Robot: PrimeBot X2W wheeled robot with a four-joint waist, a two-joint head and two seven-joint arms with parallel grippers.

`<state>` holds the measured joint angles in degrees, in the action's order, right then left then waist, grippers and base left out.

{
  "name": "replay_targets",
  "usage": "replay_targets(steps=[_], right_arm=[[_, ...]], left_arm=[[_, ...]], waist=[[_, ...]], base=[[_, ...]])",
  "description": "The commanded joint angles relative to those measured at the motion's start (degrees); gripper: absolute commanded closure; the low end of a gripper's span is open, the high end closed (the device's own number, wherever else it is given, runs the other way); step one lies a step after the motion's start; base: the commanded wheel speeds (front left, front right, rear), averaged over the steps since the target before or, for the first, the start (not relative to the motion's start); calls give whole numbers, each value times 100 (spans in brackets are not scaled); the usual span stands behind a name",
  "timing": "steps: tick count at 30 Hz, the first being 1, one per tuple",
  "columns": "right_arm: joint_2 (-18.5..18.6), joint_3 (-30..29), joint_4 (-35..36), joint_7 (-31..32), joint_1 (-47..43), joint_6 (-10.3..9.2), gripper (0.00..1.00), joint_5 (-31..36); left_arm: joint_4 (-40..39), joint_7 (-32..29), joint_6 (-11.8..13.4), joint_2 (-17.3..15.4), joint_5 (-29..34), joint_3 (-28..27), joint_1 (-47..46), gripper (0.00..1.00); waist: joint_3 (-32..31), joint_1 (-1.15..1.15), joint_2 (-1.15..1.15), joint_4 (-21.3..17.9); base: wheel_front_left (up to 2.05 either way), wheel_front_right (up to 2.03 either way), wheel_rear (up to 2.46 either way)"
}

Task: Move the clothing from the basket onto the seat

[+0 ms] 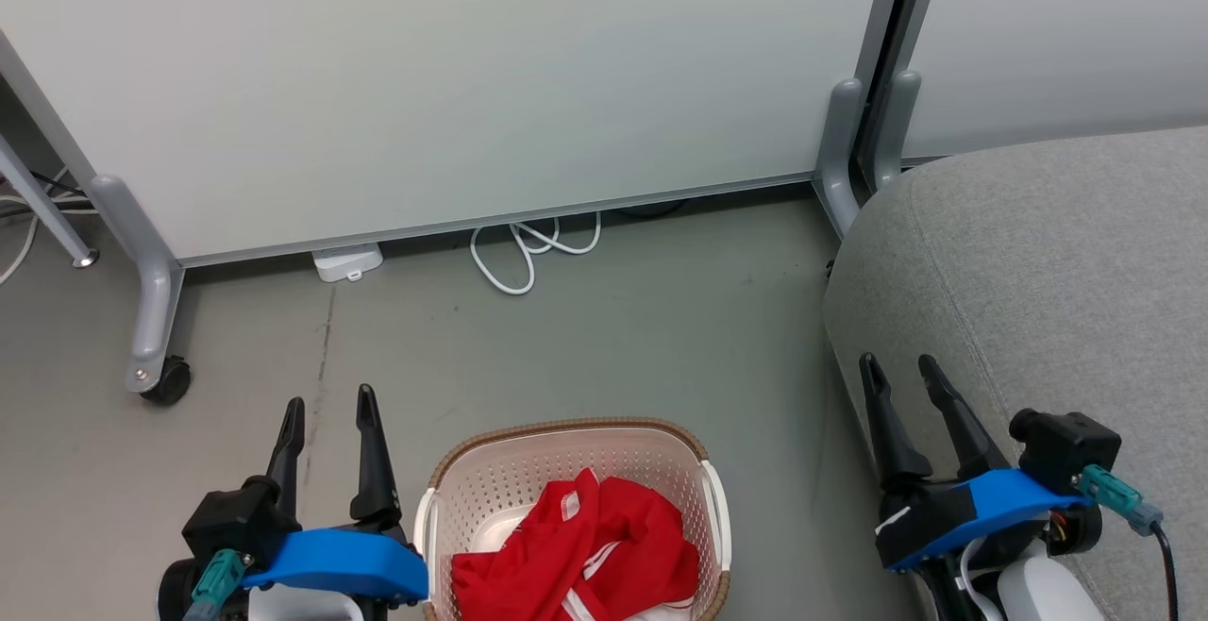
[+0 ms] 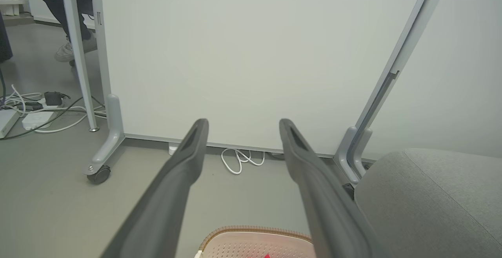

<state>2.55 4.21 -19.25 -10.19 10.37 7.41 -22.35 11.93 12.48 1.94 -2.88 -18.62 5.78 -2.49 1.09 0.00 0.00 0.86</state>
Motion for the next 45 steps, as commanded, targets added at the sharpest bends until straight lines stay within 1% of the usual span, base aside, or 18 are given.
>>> replay_targets(steps=[1, 11, 24, 34, 45], right_arm=[[44, -31, -1, -33, 73, 11, 0, 135], [46, -255, -31, -46, 67, 13, 0, 706], [49, -396, -86, -99, 75, 11, 0, 1330], [48, -385, -129, -77, 102, 9, 0, 1290], [48, -352, -134, -72, 127, 9, 0, 1258]], left_arm=[[-17, 40, -22, -7, 77, 4, -13, 0], [-30, 146, -23, -2, 322, 61, 29, 0], [77, 284, 18, -2, 533, 210, 44, 0], [189, 281, -5, -2, 389, 265, -24, 0], [222, 281, 4, -2, 427, 301, -21, 0]], waist=[[-1, 0, 0, 2], [-8, 0, 0, 4], [0, 0, 0, 19], [15, 0, 0, 28], [65, 0, 0, 23]], base=[[0, 0, 0], [0, 0, 0], [0, 0, 0], [0, 0, 0], [0, 0, 0]])
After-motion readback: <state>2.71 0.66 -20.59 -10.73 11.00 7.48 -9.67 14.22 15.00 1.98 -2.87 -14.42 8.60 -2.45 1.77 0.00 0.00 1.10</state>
